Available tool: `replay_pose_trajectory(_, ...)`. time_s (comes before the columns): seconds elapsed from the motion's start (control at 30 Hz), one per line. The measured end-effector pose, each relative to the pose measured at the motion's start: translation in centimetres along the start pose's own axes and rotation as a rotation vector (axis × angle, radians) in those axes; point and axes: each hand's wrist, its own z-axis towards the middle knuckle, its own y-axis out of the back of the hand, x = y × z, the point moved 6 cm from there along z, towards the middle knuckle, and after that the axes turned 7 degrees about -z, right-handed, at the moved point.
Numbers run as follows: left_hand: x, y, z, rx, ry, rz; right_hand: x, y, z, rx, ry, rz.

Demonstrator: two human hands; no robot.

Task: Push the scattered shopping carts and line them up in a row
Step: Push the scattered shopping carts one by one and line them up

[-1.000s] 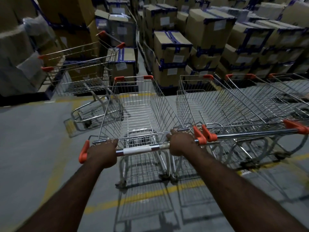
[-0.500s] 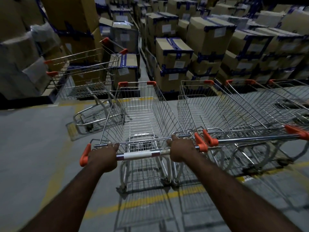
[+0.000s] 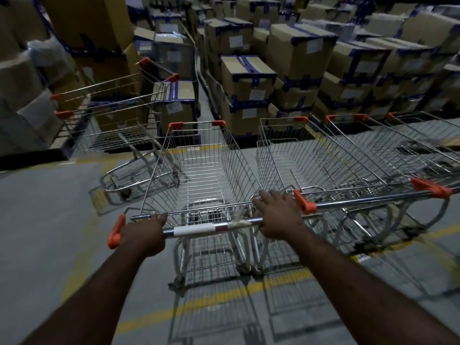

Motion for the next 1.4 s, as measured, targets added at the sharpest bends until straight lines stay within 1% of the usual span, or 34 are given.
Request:
replay_pose_trajectory(0.03, 0.1, 0.1, 0.1, -0.005, 0.001, -0.007, -1.2, -0.3, -0.2, -0.021, -0.026, -0.040)
replay_pose_trajectory(0.1, 0.2, 0.4, 0.3, -0.015, 0.000, -0.012, -3.4, -1.1, -0.4, 0.002, -0.098, -0.072)
replay_pose_trajectory(0.23, -0.3, 0.9, 0.4, -0.032, 0.003, -0.014, -5.1, -1.7, -0.1, 0.071, -0.213, 0.030)
replay_pose_trajectory(0.33, -0.9, 1.3, 0.6, -0.048, 0.005, -0.014, -5.5, -1.6, 0.4, 0.086, -0.250, 0.104)
replay_pose_trajectory(0.6, -1.4, 1.6, 0.9, -0.059, -0.004, -0.042, -5.9, -1.2, 0.7, 0.071, -0.216, 0.120)
replay_pose_trajectory(0.77, 0.7, 0.8, 1.1, 0.053, -0.105, -0.035, -5.6, -1.4, 0.3, 0.056, -0.215, 0.111)
replay_pose_trajectory(0.83, 2.3, 0.8, 1.3, 0.009, -0.148, 0.008, -5.2, -1.4, 0.2, 0.063, -0.209, 0.129)
replay_pose_trajectory(0.9, 2.9, 0.9, 1.0, -0.086, -0.181, 0.093, -5.1, -1.3, 0.1, 0.065, -0.200, 0.147)
replay_pose_trajectory(0.97, 3.2, 1.0, 0.6, -0.155, -0.106, 0.147, -5.3, -1.1, 0.1, 0.055, -0.187, 0.160)
replay_pose_trajectory(1.0, 3.3, 0.9, 0.5, -0.164, -0.044, 0.121, -5.4, -1.0, 0.1, 0.062, -0.177, 0.162)
replay_pose_trajectory(1.07, 3.8, 0.6, 0.5, -0.137, 0.038, -0.005, -5.5, -0.9, 0.0, 0.085, -0.142, 0.154)
replay_pose_trajectory(1.13, 4.2, 0.5, 0.4, -0.097, 0.044, -0.113, -5.7, -0.8, 0.0, 0.105, -0.107, 0.144)
replay_pose_trajectory(1.17, 4.3, 0.3, 0.4, -0.080, 0.032, -0.126, -5.8, -0.8, 0.0, 0.114, -0.093, 0.141)
replay_pose_trajectory(1.3, 4.2, -0.6, -0.2, -0.063, 0.010, -0.039, -6.1, -0.6, 0.2, 0.126, -0.102, 0.145)
replay_pose_trajectory(1.4, 4.0, -0.7, -0.2, -0.067, 0.021, -0.035, -6.1, -0.5, 0.5, 0.115, -0.145, 0.161)
